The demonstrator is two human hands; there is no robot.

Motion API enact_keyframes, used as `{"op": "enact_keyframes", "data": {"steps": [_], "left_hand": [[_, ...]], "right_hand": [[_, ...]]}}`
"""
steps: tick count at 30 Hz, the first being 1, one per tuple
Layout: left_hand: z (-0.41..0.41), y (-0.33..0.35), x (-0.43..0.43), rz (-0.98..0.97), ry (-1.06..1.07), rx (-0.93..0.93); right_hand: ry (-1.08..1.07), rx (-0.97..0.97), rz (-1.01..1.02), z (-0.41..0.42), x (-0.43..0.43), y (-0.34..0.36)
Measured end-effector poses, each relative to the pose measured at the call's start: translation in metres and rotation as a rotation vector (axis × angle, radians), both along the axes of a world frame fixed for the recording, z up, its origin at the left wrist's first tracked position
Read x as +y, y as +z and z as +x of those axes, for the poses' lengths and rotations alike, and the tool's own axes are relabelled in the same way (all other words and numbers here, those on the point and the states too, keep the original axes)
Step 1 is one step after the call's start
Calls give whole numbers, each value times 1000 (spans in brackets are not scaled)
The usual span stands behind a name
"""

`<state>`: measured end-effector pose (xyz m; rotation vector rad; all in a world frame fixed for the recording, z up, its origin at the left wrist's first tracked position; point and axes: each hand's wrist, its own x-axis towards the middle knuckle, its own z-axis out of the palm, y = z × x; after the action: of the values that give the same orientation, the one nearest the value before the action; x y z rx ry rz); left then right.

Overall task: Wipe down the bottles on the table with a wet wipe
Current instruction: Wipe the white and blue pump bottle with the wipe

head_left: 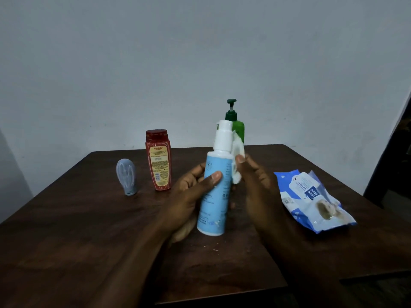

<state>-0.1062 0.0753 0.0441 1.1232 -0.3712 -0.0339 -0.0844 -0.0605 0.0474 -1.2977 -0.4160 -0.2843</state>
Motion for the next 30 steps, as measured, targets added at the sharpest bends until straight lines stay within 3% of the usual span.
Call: {"op": "enact_keyframes", "data": {"steps": [6,9,13,16,24,30], "left_hand": [[0,6,-6,-121,98,86],[1,8,-6,-247,123,146],[2,9,0,-351,68,230],[2,10,-1,-381,109,218],[-1,12,-9,-415,66,211],[2,22,0,-347,36,160]], "right_hand": [[-355,-618,-514,-5,4,-21],[-382,-722,-671,-6,0,-31],[-266,-867,-820,-10,-18,-48],[-264,-821,-799,-14,-27,-60],[-173,-317,-585,-25,-10,-18],[-207,-561,-704,-6,0,15]]}}
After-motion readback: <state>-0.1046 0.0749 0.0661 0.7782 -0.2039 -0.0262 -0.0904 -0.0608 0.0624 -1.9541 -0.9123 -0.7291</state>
